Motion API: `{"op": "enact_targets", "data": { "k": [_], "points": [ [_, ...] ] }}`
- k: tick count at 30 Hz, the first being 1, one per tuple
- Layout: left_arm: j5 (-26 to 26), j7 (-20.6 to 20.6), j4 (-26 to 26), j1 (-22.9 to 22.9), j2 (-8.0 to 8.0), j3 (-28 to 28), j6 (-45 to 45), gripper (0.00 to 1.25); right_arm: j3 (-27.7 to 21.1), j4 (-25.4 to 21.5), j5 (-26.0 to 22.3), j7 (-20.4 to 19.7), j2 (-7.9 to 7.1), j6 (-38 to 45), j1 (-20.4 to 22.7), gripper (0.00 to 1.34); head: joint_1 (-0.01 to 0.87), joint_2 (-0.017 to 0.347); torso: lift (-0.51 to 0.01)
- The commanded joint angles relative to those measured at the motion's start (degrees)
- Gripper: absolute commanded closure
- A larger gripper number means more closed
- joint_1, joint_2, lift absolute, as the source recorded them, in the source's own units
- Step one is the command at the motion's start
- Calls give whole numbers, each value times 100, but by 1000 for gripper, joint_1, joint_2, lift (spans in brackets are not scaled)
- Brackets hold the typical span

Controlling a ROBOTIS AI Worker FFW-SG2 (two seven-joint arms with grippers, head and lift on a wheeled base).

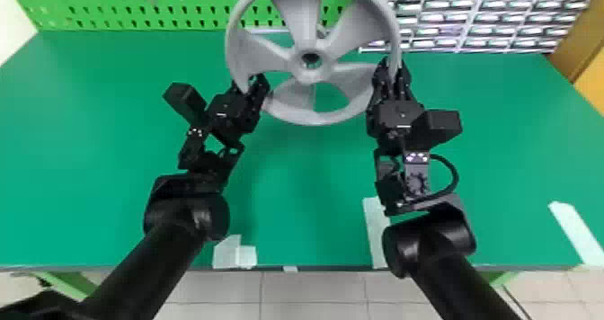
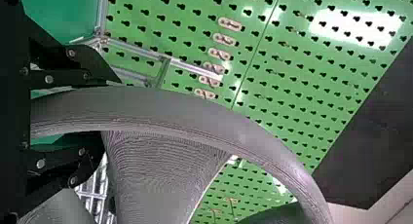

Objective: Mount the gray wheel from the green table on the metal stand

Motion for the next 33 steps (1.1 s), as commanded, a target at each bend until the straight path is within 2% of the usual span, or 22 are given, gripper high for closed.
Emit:
{"op": "enact_targets", "data": {
  "k": [1, 22, 33],
  "points": [
    [-25, 0, 162, -141, -5, -42, -90, 866, 43, 166, -55, -3, -5, -27, -125, 1099, 868, 52, -93],
    [-174, 96, 636, -396, -5, -7, -362, 865, 140, 711, -125, -3, -40, -106, -512, 1099, 868, 52, -93],
    [-271, 158, 672, -440, -14, 73, -371, 865, 175, 729, -142, 5, -49, -114, -573, 1099, 868, 52, -93]
  ]
}}
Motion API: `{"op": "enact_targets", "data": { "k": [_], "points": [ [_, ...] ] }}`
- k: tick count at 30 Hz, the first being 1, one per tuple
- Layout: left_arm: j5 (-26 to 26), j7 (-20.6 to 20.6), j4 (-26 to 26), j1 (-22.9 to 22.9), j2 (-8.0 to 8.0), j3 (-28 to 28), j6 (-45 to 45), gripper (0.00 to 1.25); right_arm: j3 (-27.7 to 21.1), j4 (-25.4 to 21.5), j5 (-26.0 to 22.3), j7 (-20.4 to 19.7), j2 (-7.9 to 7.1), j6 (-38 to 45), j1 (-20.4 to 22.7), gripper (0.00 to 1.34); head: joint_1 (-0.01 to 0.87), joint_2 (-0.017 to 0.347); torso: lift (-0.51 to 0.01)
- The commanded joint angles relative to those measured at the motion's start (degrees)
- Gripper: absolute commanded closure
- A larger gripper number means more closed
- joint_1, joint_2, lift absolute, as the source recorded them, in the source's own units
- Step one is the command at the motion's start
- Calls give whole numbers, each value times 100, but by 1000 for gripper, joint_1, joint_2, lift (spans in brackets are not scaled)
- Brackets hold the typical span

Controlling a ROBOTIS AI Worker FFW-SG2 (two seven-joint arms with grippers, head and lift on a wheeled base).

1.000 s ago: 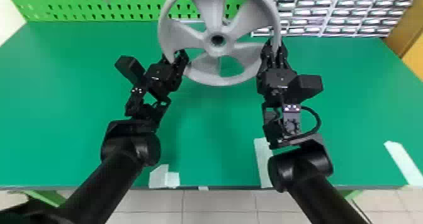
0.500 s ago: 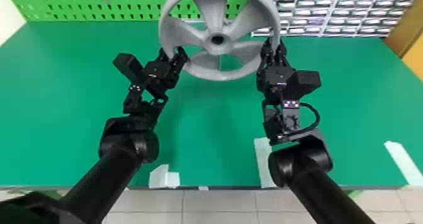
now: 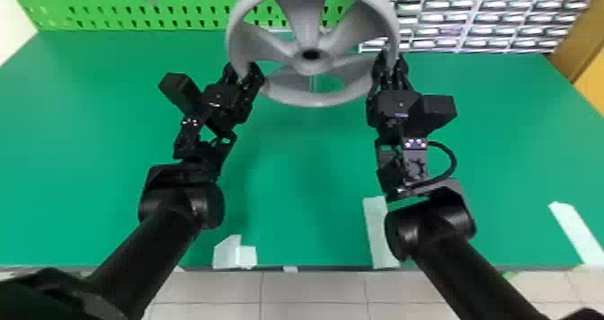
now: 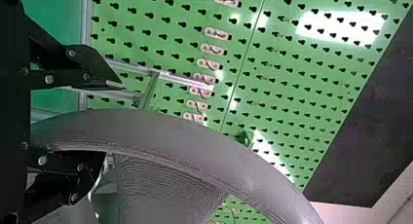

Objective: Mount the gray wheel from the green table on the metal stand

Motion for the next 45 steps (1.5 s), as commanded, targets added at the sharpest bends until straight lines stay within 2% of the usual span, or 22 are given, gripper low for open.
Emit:
{"op": "enact_targets", "data": {
  "k": [1, 29, 36, 45],
  "points": [
    [-54, 24, 1, -13, -9, 32, 0, 865, 40, 1, -42, 6, -5, -1, -24, 1099, 868, 52, -93],
    [-282, 226, -7, 198, -9, 155, 369, 865, 110, 62, -69, 15, -5, 360, 64, 1099, 868, 52, -93],
    [-388, 226, -7, 119, -9, 234, 457, 866, 5, 62, -192, 173, 13, 536, 46, 1099, 868, 52, -93],
    [-449, 226, -113, 110, -9, 287, 800, 866, -109, -201, -306, 287, 13, 1019, 99, 1099, 868, 52, -93]
  ]
}}
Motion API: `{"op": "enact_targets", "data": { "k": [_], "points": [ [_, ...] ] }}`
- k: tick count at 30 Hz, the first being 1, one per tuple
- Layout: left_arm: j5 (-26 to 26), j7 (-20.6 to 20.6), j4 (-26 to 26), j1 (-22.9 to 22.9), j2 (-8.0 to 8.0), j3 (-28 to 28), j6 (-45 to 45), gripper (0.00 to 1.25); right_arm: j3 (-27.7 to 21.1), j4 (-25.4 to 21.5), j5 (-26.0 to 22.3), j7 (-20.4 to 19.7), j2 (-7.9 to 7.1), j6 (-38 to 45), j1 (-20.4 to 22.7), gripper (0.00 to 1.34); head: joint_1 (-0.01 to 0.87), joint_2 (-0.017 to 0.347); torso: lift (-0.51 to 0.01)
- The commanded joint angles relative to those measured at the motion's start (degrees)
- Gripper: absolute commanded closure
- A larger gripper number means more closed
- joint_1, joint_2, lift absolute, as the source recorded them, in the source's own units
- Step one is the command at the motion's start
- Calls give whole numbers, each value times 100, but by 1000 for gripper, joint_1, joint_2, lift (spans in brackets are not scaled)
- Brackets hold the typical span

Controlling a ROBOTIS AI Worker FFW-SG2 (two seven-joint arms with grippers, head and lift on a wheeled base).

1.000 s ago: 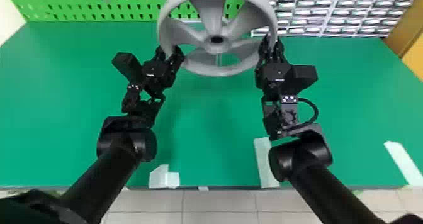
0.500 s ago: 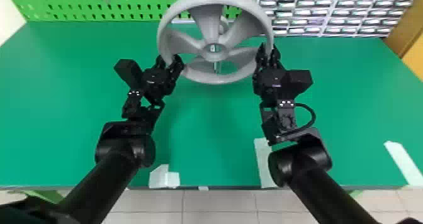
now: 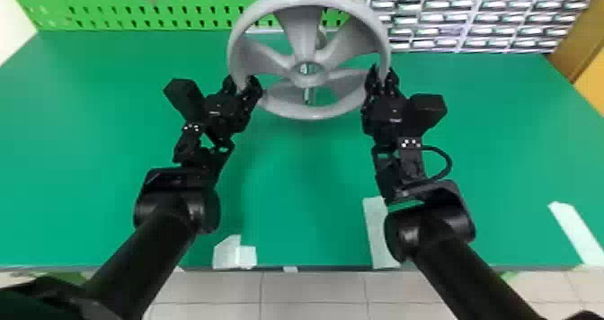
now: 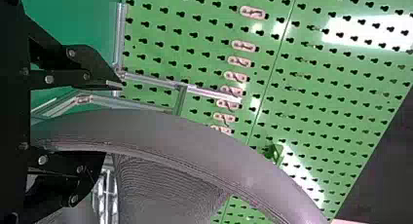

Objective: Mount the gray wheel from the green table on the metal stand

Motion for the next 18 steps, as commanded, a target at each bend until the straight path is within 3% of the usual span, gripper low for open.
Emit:
{"op": "enact_targets", "data": {
  "k": [1, 18],
  "points": [
    [-76, 0, -103, -1, 0, 40, 224, 865, -65, -198, -47, 14, -1, 321, 41, 1099, 868, 52, -93],
    [-357, 44, -507, 34, 0, 365, 646, 865, -302, -866, -108, 252, -28, 1464, 120, 1099, 868, 52, -93]
  ]
}}
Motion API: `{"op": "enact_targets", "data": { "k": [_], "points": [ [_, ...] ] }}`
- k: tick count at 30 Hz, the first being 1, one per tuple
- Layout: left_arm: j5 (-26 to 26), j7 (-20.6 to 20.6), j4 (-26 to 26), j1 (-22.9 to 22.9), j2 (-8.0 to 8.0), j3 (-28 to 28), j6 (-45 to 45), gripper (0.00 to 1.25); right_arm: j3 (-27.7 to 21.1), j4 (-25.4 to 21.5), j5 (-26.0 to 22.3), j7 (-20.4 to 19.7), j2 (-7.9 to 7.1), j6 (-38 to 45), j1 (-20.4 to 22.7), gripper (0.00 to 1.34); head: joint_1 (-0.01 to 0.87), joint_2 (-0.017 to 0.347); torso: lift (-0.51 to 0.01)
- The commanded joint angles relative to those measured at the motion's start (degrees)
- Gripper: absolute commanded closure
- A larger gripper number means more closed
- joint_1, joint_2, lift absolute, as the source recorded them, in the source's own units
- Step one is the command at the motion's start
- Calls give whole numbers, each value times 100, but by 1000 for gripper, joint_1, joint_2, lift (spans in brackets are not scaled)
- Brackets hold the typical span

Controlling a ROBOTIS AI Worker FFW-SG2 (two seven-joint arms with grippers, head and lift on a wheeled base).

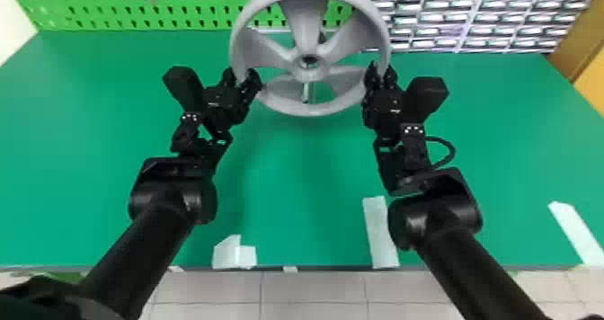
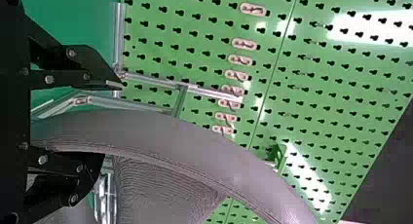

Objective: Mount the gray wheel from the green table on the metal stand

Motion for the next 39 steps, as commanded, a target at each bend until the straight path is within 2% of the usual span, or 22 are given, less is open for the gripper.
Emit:
{"op": "enact_targets", "data": {
  "k": [1, 12, 31, 39],
  "points": [
    [-68, 6, -86, 8, 0, 87, 135, 865, -60, -183, 12, 30, -7, 332, 10, 1099, 868, 52, -93],
    [-191, 6, -77, -27, 0, 245, 337, 865, -192, -253, 56, 241, 28, 842, -51, 1099, 868, 52, -93],
    [-191, 15, -7, -115, -26, 236, 328, 865, -333, -227, 249, 249, 46, 921, -122, 1099, 868, 52, -93],
    [-191, 15, 11, -150, -35, 236, 337, 866, -438, -420, 407, 249, 63, 1158, -69, 1099, 868, 52, -93]
  ]
}}
